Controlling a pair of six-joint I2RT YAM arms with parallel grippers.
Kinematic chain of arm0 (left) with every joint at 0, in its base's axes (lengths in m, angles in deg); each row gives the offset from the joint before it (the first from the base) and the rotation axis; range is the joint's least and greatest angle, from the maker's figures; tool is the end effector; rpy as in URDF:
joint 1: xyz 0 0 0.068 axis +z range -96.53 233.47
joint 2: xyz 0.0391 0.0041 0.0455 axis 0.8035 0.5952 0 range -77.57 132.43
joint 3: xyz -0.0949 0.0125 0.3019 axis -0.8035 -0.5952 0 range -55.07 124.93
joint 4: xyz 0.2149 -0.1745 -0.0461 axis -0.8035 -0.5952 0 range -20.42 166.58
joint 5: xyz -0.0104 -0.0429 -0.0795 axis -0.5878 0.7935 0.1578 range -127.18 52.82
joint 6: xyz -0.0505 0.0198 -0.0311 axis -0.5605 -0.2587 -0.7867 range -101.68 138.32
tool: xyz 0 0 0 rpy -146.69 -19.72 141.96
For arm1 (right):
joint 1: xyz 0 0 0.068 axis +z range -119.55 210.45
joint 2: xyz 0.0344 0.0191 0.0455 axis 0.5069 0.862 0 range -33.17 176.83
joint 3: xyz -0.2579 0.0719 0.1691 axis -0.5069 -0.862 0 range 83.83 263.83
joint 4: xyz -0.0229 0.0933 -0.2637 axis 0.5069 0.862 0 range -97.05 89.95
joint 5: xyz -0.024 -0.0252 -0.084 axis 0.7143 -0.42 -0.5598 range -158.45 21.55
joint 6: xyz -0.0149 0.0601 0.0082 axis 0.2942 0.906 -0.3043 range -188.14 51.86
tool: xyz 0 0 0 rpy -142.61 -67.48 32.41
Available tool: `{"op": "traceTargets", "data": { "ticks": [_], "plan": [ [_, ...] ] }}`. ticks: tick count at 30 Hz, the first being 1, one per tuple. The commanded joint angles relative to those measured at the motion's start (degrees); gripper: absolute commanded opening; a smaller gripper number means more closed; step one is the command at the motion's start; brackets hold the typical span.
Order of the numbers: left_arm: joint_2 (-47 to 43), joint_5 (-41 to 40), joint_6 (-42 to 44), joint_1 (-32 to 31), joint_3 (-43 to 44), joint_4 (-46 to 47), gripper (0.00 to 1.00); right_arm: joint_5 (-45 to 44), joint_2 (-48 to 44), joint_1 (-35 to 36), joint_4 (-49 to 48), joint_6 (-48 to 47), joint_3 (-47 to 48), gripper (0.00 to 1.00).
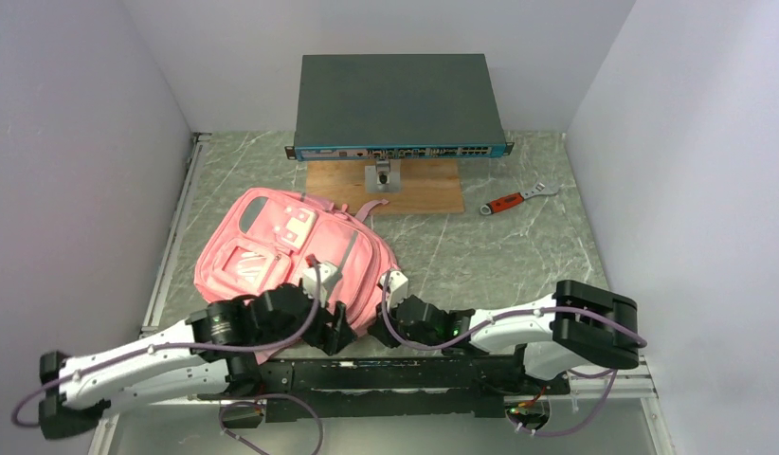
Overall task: Pack the student bag
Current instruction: Zip the student bag at the center of the board.
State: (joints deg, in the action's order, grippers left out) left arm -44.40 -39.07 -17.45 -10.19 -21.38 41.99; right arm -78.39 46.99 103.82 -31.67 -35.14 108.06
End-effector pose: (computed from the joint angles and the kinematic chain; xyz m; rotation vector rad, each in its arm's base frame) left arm 0.0576 -0.1130 0.2769 0.5412 2.2640 -0.9180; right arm 0.0847 0.2552 0.1690 -0.6718 2.1460 0.8939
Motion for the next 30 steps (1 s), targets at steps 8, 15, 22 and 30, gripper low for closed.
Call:
{"op": "traceTargets", "data": {
  "ticks": [8,15,22,30],
  "plan": [
    [17.4,-38.19,6.31,-25.18,0.15,14.16,0.84,-2.85,-9.57,1.34,2.15,0.69,-1.4,0.0],
    [25.25,-47.8,4.15,-25.99,0.3,12.9,0.63,0.4,-10.43,1.32,1.7,-1.84,-1.88,0.0],
    [29.89,-51.0,-1.91,-25.99,1.59,5.68,0.52,-1.16,-8.95,1.34,8.45,-6.42,2.25,0.0],
    [29.39,-47.56,2.05,-26.65,-0.72,13.36,0.53,-5.23,-11.48,1.33,10.0,-10.14,1.97,0.0]
  ]
}}
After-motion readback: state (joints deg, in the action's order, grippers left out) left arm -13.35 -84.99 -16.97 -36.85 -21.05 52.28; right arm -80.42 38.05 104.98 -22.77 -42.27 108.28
